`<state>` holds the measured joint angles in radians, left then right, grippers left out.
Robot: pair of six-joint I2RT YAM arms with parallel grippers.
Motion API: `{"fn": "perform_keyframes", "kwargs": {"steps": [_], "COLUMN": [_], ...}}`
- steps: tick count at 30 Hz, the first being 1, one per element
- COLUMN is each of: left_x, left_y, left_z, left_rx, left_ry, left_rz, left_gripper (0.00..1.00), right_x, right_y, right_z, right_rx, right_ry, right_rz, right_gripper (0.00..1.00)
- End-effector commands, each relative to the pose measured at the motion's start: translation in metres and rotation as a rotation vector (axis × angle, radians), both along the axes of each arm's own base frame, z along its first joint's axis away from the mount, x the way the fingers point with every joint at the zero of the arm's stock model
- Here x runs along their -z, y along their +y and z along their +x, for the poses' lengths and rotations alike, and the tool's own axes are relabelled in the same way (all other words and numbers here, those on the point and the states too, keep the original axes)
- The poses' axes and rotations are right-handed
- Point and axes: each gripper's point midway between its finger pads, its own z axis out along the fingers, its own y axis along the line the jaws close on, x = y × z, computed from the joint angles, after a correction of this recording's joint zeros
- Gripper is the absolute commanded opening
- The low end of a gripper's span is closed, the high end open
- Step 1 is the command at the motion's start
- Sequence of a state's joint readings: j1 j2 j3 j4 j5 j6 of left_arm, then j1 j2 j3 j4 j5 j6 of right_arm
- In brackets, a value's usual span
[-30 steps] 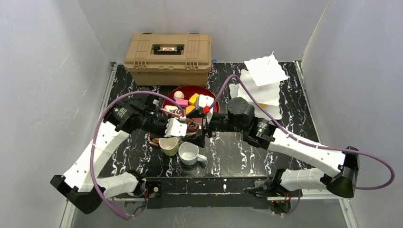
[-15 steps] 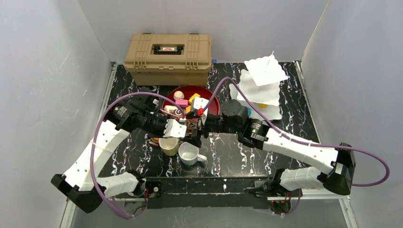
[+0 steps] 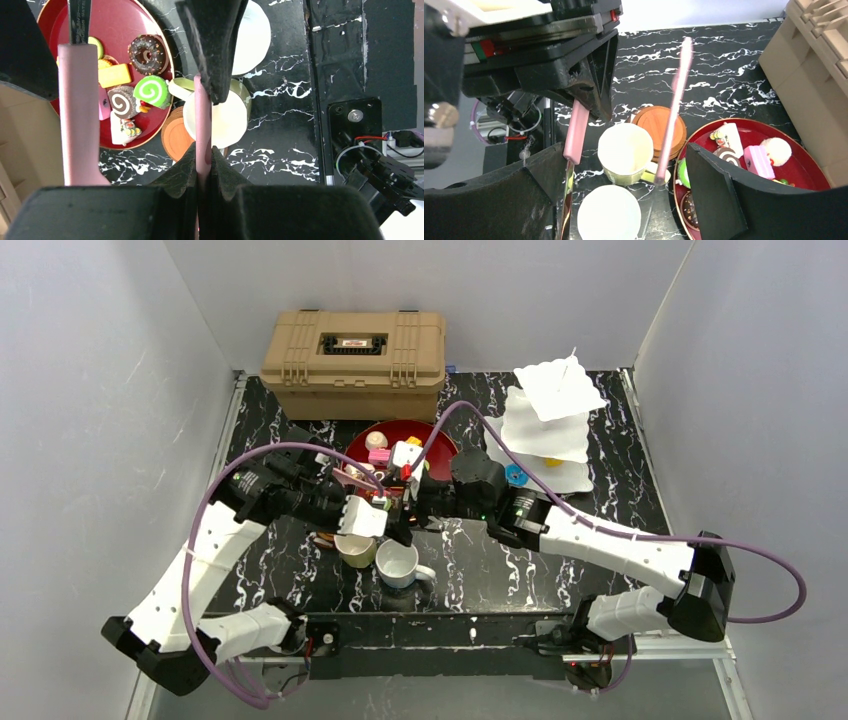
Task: Serve the afternoon tea
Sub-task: Adjust the clamp.
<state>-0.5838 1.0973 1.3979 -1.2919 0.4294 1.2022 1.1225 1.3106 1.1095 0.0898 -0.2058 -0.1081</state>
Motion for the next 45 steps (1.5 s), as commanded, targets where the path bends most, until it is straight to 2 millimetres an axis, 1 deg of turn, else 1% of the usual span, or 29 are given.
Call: {"fn": "perform_keyframes", "kwargs": {"steps": [1,4,8,9,10,12,15,17,20,23,25,29,32,33,34,35,36,37,38,39,40,42,43,45], "left_x": [-0.05,-0.05,-0.054,-0.055,-0.055,-0.056,-0.057,-0.056,-0.053,-0.052,-0.054,-0.061,-0.058,-0.057,-0.055,-0.054,-0.053,-0.053,-0.053,-0.051,-0.049,-0.045,-0.043,-0.042], "left_y": [-0.033,-0.032,-0.034,-0.036,-0.036,-0.038,-0.04,-0.042,-0.042,-0.042,-0.044,-0.049,-0.049,-0.049,-0.049,-0.049,-0.049,-0.049,-0.049,-0.048,-0.047,-0.045,-0.045,-0.046], "left_z": [-0.015,-0.015,-0.018,-0.019,-0.02,-0.02,-0.019,-0.018,-0.013,-0.004,0.002,0.01,0.011,0.011,0.01,0.008,0.007,0.006,0.005,0.004,0.002,-0.002,-0.003,-0.007], "left_rx": [0.155,0.157,0.149,0.147,0.147,0.151,0.149,0.149,0.141,0.123,0.109,0.091,0.087,0.088,0.09,0.094,0.094,0.09,0.084,0.08,0.076,0.052,0.038,0.007], "left_ry": [-0.122,-0.137,-0.119,-0.11,-0.104,-0.093,-0.078,-0.07,-0.075,-0.099,-0.116,-0.145,-0.138,-0.133,-0.125,-0.116,-0.108,-0.098,-0.087,-0.066,-0.047,-0.004,0.018,0.066], "left_rz": [-0.262,-0.265,-0.285,-0.293,-0.296,-0.3,-0.303,-0.303,-0.29,-0.279,-0.284,-0.309,-0.304,-0.304,-0.302,-0.3,-0.298,-0.297,-0.296,-0.287,-0.28,-0.272,-0.27,-0.278], "left_gripper": [0.01,0.0,0.0,0.0,0.0,0.01,0.01,0.02,0.06,0.09,0.11,0.13,0.12,0.1,0.07,0.02,0.0,0.0,0.0,0.0,0.0,0.0,0.0,0.0], "right_x": [0.07,0.074,0.08,0.081,0.085,0.088,0.086,0.079,0.067,0.063,0.064,0.07,0.071,0.069,0.066,0.062,0.059,0.057,0.055,0.05,0.042,0.022,0.008,-0.007], "right_y": [-0.018,-0.022,-0.026,-0.025,-0.025,-0.023,-0.02,-0.018,-0.018,-0.023,-0.029,-0.038,-0.042,-0.042,-0.041,-0.04,-0.04,-0.04,-0.041,-0.043,-0.046,-0.057,-0.064,-0.077], "right_z": [-0.009,-0.016,-0.016,-0.016,-0.014,-0.009,-0.003,0.001,0.005,0.01,0.017,0.018,0.017,0.016,0.013,0.011,0.009,0.008,0.005,0.006,0.009,0.017,0.021,0.028], "right_rx": [-0.023,-0.048,-0.028,-0.026,-0.019,-0.002,0.015,0.03,0.052,0.067,0.085,0.075,0.069,0.059,0.044,0.03,0.014,0.007,-0.016,-0.015,0.0,0.038,0.068,0.119], "right_ry": [0.091,0.111,0.128,0.13,0.136,0.142,0.134,0.12,0.118,0.159,0.205,0.334,0.378,0.377,0.376,0.374,0.374,0.375,0.354,0.324,0.285,0.152,0.078,-0.026], "right_rz": [-0.217,-0.216,-0.223,-0.226,-0.244,-0.277,-0.302,-0.282,-0.247,-0.226,-0.219,-0.209,-0.195,-0.191,-0.185,-0.176,-0.169,-0.17,-0.177,-0.176,-0.164,-0.111,-0.066,-0.036], "right_gripper": [0.98,0.98,0.97,0.95,0.91,0.82,0.71,0.65,0.6,0.58,0.56,0.51,0.5,0.5,0.5,0.52,0.59,0.69,0.94,0.98,0.98,0.98,0.98,0.98]}}
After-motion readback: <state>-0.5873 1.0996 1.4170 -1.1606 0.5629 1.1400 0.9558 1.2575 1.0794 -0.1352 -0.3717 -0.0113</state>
